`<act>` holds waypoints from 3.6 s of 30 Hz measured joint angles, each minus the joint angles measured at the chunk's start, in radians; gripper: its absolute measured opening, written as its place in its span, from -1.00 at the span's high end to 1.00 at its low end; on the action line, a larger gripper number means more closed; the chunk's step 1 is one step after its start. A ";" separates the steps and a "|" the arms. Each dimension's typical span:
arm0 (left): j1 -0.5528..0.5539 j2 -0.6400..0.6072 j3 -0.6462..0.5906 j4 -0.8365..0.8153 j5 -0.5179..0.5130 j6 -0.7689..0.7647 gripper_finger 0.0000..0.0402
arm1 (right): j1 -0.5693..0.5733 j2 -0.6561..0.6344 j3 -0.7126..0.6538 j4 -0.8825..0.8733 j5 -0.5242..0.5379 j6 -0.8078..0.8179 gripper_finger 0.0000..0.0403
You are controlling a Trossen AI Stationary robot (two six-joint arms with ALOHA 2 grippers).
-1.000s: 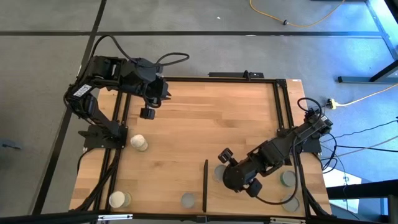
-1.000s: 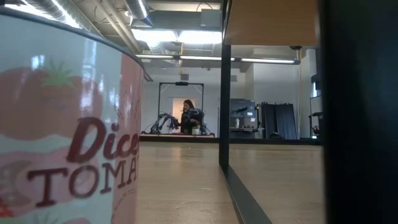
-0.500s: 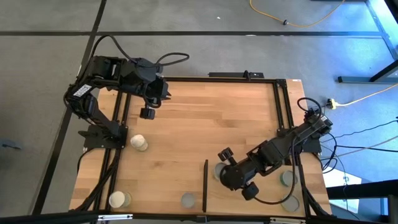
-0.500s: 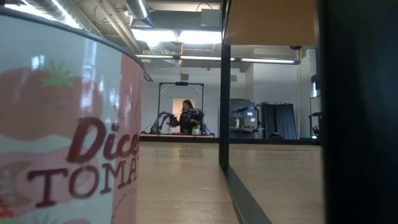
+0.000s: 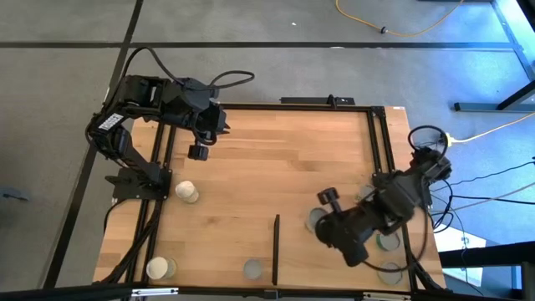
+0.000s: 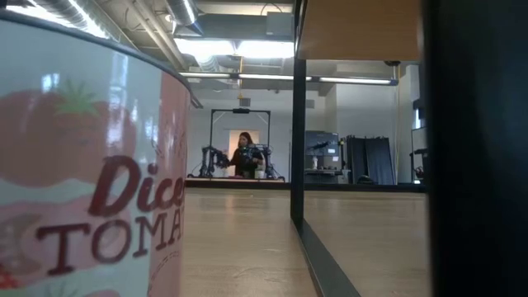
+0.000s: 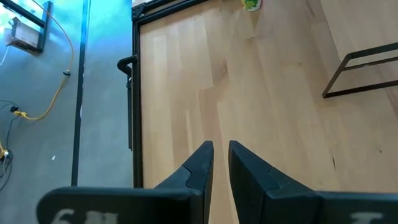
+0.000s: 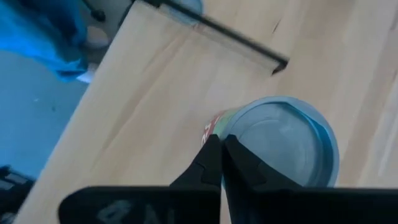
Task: Pick and place cans onto a shelf
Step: Put the canned spaghetti sauce on the shelf, then put the canned mixed fruits on the shelf
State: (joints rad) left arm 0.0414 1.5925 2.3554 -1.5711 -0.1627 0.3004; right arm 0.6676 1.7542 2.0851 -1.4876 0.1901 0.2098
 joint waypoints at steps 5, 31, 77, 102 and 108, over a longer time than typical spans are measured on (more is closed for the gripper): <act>0.001 0.000 0.000 0.000 -0.011 0.014 0.79 | 0.073 0.000 0.054 -0.075 -0.023 0.165 0.99; 0.085 0.000 0.000 0.000 0.024 -0.029 0.79 | 0.405 0.005 -0.115 -0.029 0.027 0.871 0.99; 0.085 0.000 0.000 0.000 0.179 -0.001 0.79 | 0.403 0.042 -0.129 0.036 0.018 0.800 0.86; 0.084 0.000 0.000 0.000 0.179 -0.002 0.79 | 0.403 0.042 -0.129 0.045 0.052 0.778 0.65; 0.085 0.000 0.000 0.000 0.179 -0.003 0.79 | 0.403 0.042 -0.129 0.059 0.053 0.776 0.64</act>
State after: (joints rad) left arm 0.1260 1.5925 2.3554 -1.5711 0.0162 0.2977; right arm 1.0701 1.7962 1.9560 -1.4282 0.2432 0.9860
